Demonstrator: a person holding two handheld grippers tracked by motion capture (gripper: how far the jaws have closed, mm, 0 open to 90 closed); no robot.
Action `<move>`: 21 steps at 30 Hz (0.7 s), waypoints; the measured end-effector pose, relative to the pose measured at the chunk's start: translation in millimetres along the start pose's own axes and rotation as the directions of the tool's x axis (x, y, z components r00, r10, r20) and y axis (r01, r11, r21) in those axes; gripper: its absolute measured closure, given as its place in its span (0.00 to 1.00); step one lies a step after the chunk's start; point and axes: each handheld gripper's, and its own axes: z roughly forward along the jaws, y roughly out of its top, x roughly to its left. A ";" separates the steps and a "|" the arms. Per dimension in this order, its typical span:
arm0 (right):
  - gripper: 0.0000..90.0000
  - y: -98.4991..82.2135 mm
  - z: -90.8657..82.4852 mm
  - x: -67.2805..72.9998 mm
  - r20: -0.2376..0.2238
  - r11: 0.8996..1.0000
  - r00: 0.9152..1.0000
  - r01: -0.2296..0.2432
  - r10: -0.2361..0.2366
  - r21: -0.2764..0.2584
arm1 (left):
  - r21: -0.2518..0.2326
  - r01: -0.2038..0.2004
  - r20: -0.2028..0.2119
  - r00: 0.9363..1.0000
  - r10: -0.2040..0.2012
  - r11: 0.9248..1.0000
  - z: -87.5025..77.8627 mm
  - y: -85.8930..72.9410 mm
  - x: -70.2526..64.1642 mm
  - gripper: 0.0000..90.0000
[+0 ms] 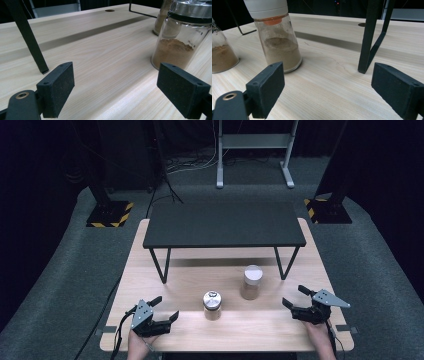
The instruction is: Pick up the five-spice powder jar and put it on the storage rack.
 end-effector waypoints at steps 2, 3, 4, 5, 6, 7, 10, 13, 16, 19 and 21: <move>0.11 0.0 0.0 0.5 0.002 1.000 1.000 0.002 -0.002 0.000 | 0.000 0.004 0.002 1.000 -0.004 1.000 0.0 0.0 0.4 0.16; 0.11 0.0 0.0 0.5 0.002 1.000 1.000 0.002 -0.002 0.000 | 0.000 0.004 0.002 1.000 -0.004 1.000 0.0 0.0 0.4 0.16; 0.11 0.4 0.2 0.5 0.002 1.000 1.000 0.001 -0.001 0.002 | 0.001 0.005 0.005 1.000 -0.005 1.000 0.2 0.1 1.2 0.16; 0.11 0.5 0.3 0.6 0.003 1.000 1.000 0.001 -0.001 0.003 | 0.001 0.008 0.007 1.000 -0.008 1.000 0.3 0.2 1.8 0.16; 0.11 0.6 0.4 1.0 0.004 1.000 1.000 0.002 -0.002 0.003 | 0.003 0.010 0.009 1.000 -0.010 1.000 0.4 0.4 2.3 0.15; 0.11 0.8 0.5 1.3 0.005 1.000 1.000 0.004 -0.004 0.005 | 0.002 0.010 0.010 1.000 -0.010 1.000 0.4 0.3 2.4 0.15; 0.11 0.8 0.4 1.9 0.007 1.000 1.000 0.006 -0.006 0.005 | 0.000 0.007 0.011 1.000 -0.007 1.000 0.3 0.0 2.4 0.15; 0.11 -0.1 -0.3 2.0 0.007 1.000 1.000 0.004 -0.004 0.000 | 0.002 0.009 0.014 1.000 -0.009 1.000 0.4 0.4 3.1 0.15; 0.11 -0.6 -0.8 2.4 0.007 1.000 1.000 0.004 -0.004 -0.002 | 0.001 0.008 0.011 1.000 -0.008 1.000 0.5 0.3 2.5 0.16; 0.11 -1.2 -1.2 3.1 0.010 1.000 1.000 0.005 -0.005 -0.005 | -0.008 0.018 0.018 1.000 -0.018 1.000 1.1 -1.0 2.4 0.16; 0.10 -1.7 -1.4 2.8 0.010 1.000 1.000 0.004 -0.004 -0.007 | -0.004 0.005 0.027 1.000 -0.005 1.000 2.0 0.0 1.5 0.16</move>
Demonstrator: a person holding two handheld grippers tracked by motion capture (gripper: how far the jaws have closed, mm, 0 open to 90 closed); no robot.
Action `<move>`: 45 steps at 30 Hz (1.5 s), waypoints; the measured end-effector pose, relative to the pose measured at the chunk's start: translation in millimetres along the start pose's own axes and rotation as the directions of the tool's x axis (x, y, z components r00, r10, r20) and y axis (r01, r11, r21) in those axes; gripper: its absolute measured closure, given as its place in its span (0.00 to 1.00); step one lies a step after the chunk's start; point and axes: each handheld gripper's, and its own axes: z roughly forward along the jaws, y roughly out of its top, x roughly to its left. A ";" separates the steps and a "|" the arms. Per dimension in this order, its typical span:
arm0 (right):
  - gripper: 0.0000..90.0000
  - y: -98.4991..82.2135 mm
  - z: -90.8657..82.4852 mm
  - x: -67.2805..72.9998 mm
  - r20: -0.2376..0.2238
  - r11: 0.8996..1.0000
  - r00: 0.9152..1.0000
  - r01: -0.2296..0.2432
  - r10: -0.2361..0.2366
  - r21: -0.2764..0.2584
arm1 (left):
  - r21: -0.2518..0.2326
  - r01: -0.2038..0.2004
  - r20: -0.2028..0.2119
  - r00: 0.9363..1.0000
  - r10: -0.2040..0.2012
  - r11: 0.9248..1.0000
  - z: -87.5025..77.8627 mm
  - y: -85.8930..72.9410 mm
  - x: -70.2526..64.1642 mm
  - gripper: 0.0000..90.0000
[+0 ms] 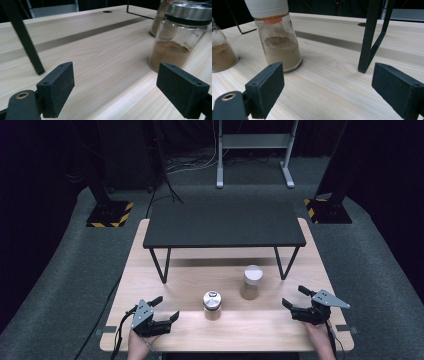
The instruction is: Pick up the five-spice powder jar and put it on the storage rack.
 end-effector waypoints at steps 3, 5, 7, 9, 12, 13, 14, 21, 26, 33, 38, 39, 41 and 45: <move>0.10 -0.1 -0.1 0.0 -0.001 1.000 1.000 0.000 0.000 -0.001 | 0.005 0.001 0.015 1.000 -0.001 1.000 1.3 1.1 -0.6 0.15; 0.10 0.0 0.0 0.1 0.000 1.000 1.000 0.000 0.000 0.000 | 0.007 -0.010 0.015 1.000 0.010 1.000 1.7 1.5 -2.2 0.15; 0.10 0.0 0.0 -0.1 -0.001 1.000 1.000 0.000 0.000 0.000 | 0.003 0.001 0.028 1.000 -0.001 1.000 2.2 1.1 -1.3 0.15; 0.10 -0.3 -0.1 -0.1 0.000 1.000 1.000 -0.001 0.001 -0.002 | 0.001 -0.002 0.036 0.999 0.002 1.000 2.8 1.0 -1.9 0.14; 0.10 -0.5 -0.3 -0.1 0.000 1.000 1.000 -0.002 0.002 -0.003 | 0.001 -0.002 0.054 0.999 0.002 1.000 4.6 1.5 -3.0 0.12; 0.10 -0.5 -0.3 -0.1 0.000 1.000 1.000 -0.001 0.001 -0.003 | 0.001 -0.005 0.060 0.998 0.005 1.000 5.4 1.6 -3.7 0.12; 0.10 -0.4 -0.2 0.0 0.000 1.000 1.000 -0.001 0.001 -0.002 | -0.002 -0.004 0.064 0.998 0.004 1.000 6.3 1.4 -4.7 0.11; 0.10 -0.4 -0.2 -0.2 0.000 1.000 1.000 -0.001 0.001 -0.003 | -0.001 -0.013 0.074 0.997 0.013 1.000 11.4 3.2 -10.2 0.07; 0.10 -0.5 -0.3 0.0 0.000 1.000 1.000 -0.001 0.001 -0.003 | 0.000 -0.024 0.096 0.995 0.024 1.000 15.4 4.7 -12.7 0.06; 0.10 -0.6 -0.4 0.0 -0.001 1.000 1.000 0.000 0.000 -0.003 | -0.009 -0.023 0.127 0.992 0.024 1.000 20.9 4.8 -14.7 0.06; 0.10 -0.7 -0.5 0.2 -0.001 1.000 1.000 0.000 0.000 -0.004 | -0.015 -0.028 0.136 0.990 0.030 1.000 25.6 5.5 -18.6 0.06; 0.10 -0.8 -0.5 0.4 0.000 1.000 1.000 0.000 0.000 -0.004 | -0.016 -0.030 0.139 0.990 0.032 0.999 27.0 5.8 -19.2 0.06; 0.10 -0.9 -0.6 0.8 0.002 1.000 1.000 0.002 -0.002 -0.005 | -0.014 -0.039 0.146 0.988 0.041 0.999 30.3 7.2 -21.2 0.06; 0.10 -0.4 -0.5 0.6 0.000 1.000 1.000 0.000 0.000 -0.002 | -0.016 -0.054 0.148 0.987 0.056 0.998 37.7 9.6 -26.2 0.06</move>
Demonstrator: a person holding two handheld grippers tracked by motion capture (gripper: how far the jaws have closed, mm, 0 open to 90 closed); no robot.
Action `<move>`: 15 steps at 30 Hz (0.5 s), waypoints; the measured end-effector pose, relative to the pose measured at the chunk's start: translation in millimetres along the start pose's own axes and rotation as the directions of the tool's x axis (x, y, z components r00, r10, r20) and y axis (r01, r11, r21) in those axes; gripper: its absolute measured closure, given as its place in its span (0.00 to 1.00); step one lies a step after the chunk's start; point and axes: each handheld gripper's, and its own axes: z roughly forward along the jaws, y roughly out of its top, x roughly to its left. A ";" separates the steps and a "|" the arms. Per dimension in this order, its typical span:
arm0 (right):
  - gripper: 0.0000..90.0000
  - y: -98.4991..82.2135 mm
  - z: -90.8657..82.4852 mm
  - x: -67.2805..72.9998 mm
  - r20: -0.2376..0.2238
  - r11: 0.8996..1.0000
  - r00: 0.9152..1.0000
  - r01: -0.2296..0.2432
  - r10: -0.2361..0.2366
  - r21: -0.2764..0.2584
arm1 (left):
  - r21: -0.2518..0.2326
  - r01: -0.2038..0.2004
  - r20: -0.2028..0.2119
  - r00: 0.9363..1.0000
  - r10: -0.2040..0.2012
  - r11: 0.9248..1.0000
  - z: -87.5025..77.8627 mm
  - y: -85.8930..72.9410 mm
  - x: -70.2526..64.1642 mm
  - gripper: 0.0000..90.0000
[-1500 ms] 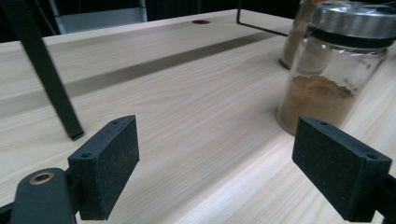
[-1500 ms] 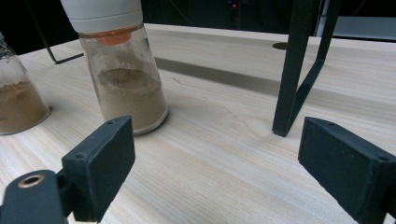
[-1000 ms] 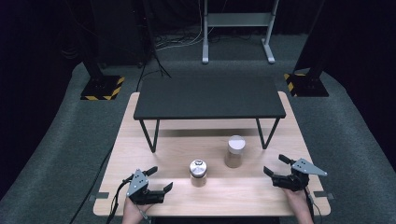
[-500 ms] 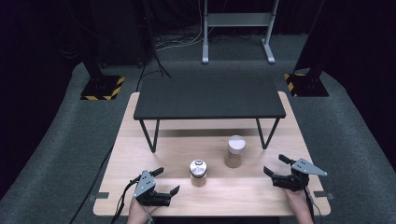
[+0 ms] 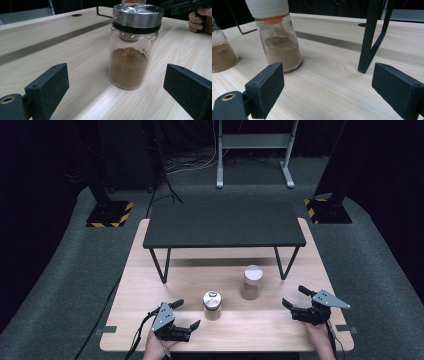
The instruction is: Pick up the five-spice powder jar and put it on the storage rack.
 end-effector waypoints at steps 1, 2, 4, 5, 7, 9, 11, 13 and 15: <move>0.10 0.0 0.0 0.0 0.000 1.000 1.000 0.000 0.000 0.000 | 0.000 -0.003 0.001 1.000 0.003 1.000 2.3 0.6 -0.5 0.07; 0.10 0.2 0.1 -0.2 -0.001 1.000 1.000 0.000 0.000 0.001 | 0.000 -0.005 0.004 1.000 0.005 1.000 4.7 1.3 -1.1 0.07; 0.10 0.1 0.1 -0.3 -0.001 1.000 1.000 0.000 0.000 0.001 | 0.002 -0.014 0.008 1.000 0.014 1.000 9.2 3.0 -2.2 0.07; 0.10 0.1 0.0 -0.2 -0.001 1.000 1.000 0.000 0.000 0.000 | 0.000 -0.018 0.010 1.000 0.018 1.000 11.4 3.5 -2.5 0.07; 0.10 0.1 0.1 0.0 -0.001 1.000 1.000 0.001 -0.001 0.001 | -0.003 -0.020 0.010 1.000 0.020 1.000 15.7 4.2 -4.0 0.07; 0.10 0.1 0.2 0.0 0.000 1.000 1.000 0.002 -0.002 0.001 | -0.013 -0.009 0.016 1.000 0.009 1.000 20.4 4.2 -4.5 0.07; 0.10 0.4 0.3 -0.2 -0.002 1.000 1.000 0.002 -0.002 0.002 | -0.012 -0.015 0.014 1.000 0.016 1.000 25.2 5.8 -5.7 0.07; 0.10 0.4 0.2 -0.3 -0.002 1.000 1.000 0.001 -0.001 0.002 | -0.016 -0.011 0.018 1.000 0.011 1.000 29.7 6.5 -6.5 0.07; 0.10 0.3 0.1 -0.4 -0.003 1.000 1.000 0.001 -0.001 0.001 | -0.019 -0.012 0.022 1.000 0.012 1.000 34.0 7.4 -7.8 0.07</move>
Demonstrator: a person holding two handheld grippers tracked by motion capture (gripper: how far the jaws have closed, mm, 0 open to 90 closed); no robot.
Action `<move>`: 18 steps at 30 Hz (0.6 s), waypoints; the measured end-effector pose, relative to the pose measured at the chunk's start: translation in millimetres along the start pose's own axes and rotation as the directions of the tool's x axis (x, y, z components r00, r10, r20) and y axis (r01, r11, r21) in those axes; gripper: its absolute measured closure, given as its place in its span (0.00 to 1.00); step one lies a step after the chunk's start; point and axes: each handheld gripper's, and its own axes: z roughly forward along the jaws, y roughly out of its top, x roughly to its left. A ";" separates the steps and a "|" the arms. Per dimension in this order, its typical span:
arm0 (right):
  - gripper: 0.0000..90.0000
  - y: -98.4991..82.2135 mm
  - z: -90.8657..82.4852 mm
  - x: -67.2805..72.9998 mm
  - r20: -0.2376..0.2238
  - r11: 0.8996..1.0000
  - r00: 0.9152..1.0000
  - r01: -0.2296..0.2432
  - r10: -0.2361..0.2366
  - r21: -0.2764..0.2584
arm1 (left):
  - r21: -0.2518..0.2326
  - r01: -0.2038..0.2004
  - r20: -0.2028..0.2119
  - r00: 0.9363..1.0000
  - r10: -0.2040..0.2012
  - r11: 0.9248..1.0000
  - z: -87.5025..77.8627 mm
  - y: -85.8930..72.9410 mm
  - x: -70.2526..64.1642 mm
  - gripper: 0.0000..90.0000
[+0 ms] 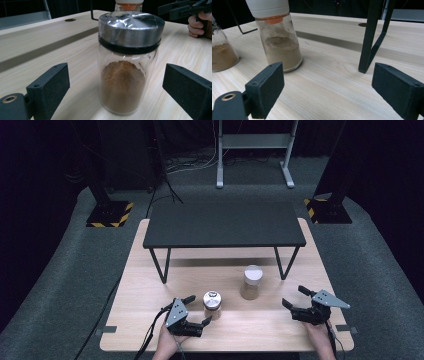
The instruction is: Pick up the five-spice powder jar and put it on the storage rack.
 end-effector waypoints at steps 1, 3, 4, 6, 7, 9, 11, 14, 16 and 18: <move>0.10 0.0 0.0 -0.1 0.000 1.000 1.000 0.000 0.000 0.000 | -0.001 -0.002 0.002 1.000 0.002 1.000 2.2 0.4 -0.7 0.08; 0.10 -0.1 0.0 -0.1 -0.001 1.000 1.000 0.000 0.000 0.000 | 0.001 -0.005 0.006 1.000 0.005 1.000 6.4 1.9 -1.5 0.08; 0.10 -0.1 0.0 -0.1 -0.001 1.000 1.000 0.001 -0.001 -0.001 | 0.001 -0.003 0.008 1.000 0.003 1.000 8.6 2.4 -1.8 0.08; 0.10 0.0 0.1 -0.1 -0.001 1.000 1.000 0.001 -0.001 0.000 | 0.004 -0.006 0.013 1.000 0.006 1.000 12.6 4.1 -2.2 0.08; 0.10 0.0 0.0 -0.1 -0.001 1.000 1.000 0.001 -0.001 0.000 | 0.005 -0.008 0.017 1.000 0.008 1.000 14.1 4.7 -2.2 0.09; 0.10 -0.2 -0.1 -0.2 -0.001 1.000 1.000 0.000 0.000 -0.001 | 0.004 -0.013 0.016 1.000 0.013 1.000 16.5 5.2 -3.0 0.11; 0.10 -0.3 -0.1 -0.2 -0.001 1.000 1.000 0.000 0.000 -0.001 | 0.003 -0.014 0.016 1.000 0.014 1.000 18.3 5.6 -2.7 0.13; 0.10 -0.2 -0.1 -0.3 -0.002 1.000 1.000 0.001 -0.001 -0.001 | 0.001 -0.009 0.010 1.000 0.009 1.000 21.0 6.1 -2.9 0.15; 0.10 -0.3 -0.2 -0.2 -0.001 1.000 1.000 0.001 -0.001 -0.001 | 0.000 -0.009 0.009 1.000 0.009 1.000 22.6 6.3 -2.8 0.18; 0.10 -0.3 -0.2 -0.2 -0.001 1.000 1.000 0.000 0.000 -0.001 | 0.008 -0.014 0.010 1.000 0.014 1.000 25.0 8.3 -2.7 0.20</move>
